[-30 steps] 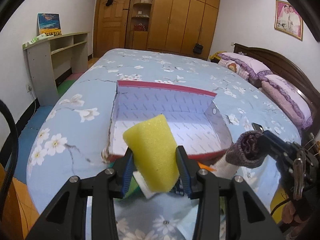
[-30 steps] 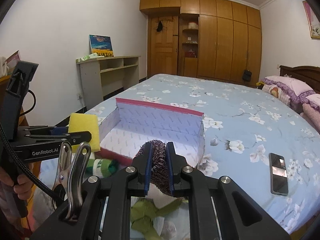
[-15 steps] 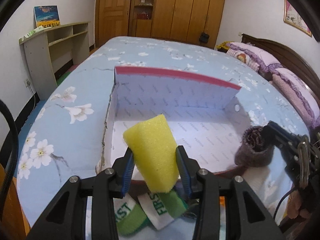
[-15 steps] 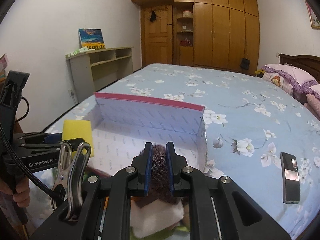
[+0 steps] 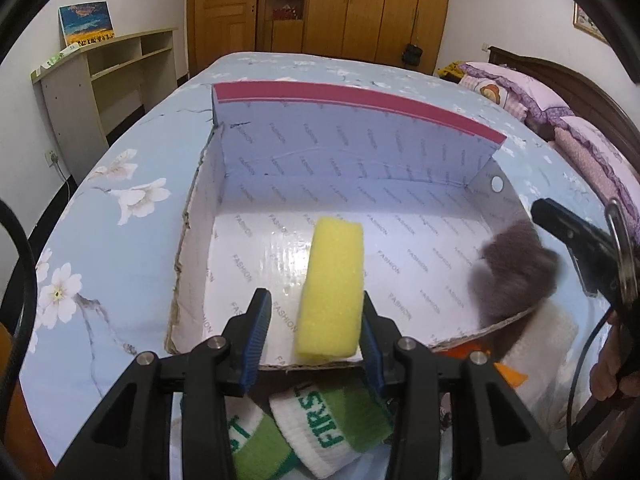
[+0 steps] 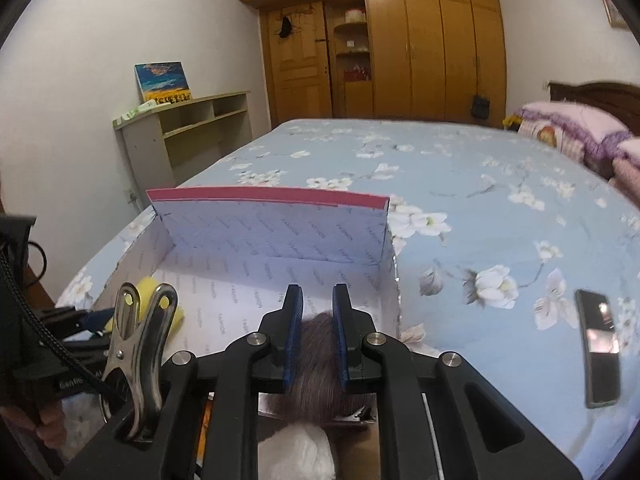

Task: Organize soft objects
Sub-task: 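Carry the yellow sponge and brown sock into the box and release both, then grasp the white mesh sponge with the right tool while the left tool grasps the green FIRST wristband, then carry the white mesh sponge and green wristband into the box and release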

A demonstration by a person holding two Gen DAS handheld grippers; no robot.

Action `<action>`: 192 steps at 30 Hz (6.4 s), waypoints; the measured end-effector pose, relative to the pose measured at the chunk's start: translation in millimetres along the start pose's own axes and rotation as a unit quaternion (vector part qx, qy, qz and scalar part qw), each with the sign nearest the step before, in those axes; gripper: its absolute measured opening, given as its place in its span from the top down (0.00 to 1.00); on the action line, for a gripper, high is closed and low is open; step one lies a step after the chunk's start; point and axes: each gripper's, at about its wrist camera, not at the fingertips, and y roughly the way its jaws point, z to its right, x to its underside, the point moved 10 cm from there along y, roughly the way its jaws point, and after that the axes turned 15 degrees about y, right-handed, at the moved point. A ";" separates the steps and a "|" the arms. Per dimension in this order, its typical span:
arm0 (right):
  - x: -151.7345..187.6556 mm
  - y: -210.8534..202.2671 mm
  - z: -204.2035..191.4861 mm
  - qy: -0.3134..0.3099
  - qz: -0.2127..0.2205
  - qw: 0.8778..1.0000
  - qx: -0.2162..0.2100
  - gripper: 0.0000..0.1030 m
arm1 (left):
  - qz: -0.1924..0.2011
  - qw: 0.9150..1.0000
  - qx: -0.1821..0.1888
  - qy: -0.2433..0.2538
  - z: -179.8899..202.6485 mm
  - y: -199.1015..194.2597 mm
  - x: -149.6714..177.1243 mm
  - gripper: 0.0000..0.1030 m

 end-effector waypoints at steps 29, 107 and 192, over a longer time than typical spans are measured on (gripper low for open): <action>35.6 -57.2 -9.3 0.014 -0.018 0.999 -0.025 0.61 | 0.024 0.998 -0.028 -0.055 -27.7 -76.9 36.3 0.42; 61.0 -116.9 -10.0 0.031 0.051 0.998 -0.029 0.88 | 0.090 0.992 0.000 -0.084 -17.7 -122.6 60.9 0.67; 30.9 -14.3 -29.8 0.032 -0.018 0.998 -0.049 0.61 | 0.069 0.997 -0.029 -0.009 -22.6 -38.3 -38.9 0.39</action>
